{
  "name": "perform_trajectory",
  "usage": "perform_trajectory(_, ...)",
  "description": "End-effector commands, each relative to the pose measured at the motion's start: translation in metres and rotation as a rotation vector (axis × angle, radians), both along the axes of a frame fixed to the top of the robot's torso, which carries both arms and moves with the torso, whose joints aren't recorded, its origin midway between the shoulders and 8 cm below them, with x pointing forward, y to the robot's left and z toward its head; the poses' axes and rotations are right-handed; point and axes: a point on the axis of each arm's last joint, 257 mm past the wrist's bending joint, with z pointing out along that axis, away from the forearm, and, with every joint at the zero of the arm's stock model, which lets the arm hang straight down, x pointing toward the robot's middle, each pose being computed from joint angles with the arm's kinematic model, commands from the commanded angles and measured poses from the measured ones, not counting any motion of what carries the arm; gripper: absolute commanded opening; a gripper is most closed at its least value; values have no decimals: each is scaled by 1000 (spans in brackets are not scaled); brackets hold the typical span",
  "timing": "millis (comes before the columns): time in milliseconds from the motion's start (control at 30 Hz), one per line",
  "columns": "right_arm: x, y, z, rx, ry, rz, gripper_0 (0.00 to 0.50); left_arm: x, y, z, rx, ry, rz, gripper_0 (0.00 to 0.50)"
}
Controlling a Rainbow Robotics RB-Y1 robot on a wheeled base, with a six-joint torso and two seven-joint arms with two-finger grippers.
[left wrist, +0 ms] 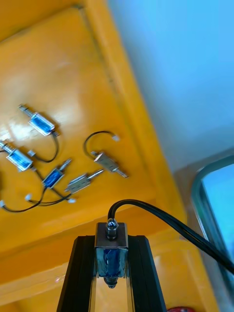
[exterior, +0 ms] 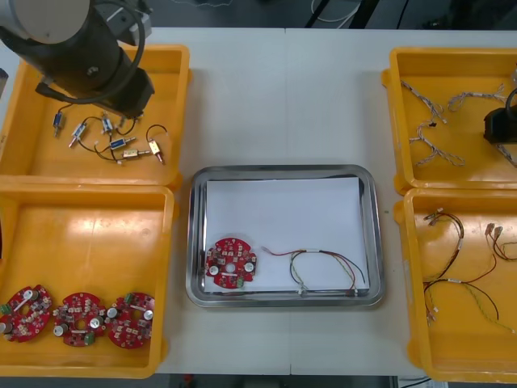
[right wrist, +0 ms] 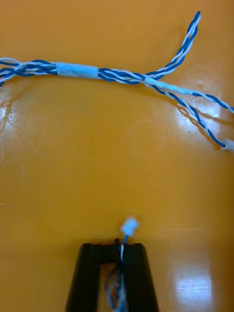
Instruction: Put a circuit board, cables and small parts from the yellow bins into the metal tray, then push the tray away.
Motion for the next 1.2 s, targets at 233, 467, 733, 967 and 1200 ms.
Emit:
perform_trajectory(233,15,9,30,-1,-55,22,0,-37,-86,-32,-115,25,95,0)
perform_trajectory(467,10,11,57,-74,-17,76,0,-57,-112,-59,-132,68,148,0)
perform_trajectory(733,15,33,68,-12,-39,107,0,-75,-118,-95,-122,119,265,0)
perform_trajectory(967,27,63,78,5,-66,158,0,-75,-129,-115,-165,123,329,0)
perform_trajectory(1200,35,82,81,8,-75,175,0,-66,-134,-131,-181,113,347,0)
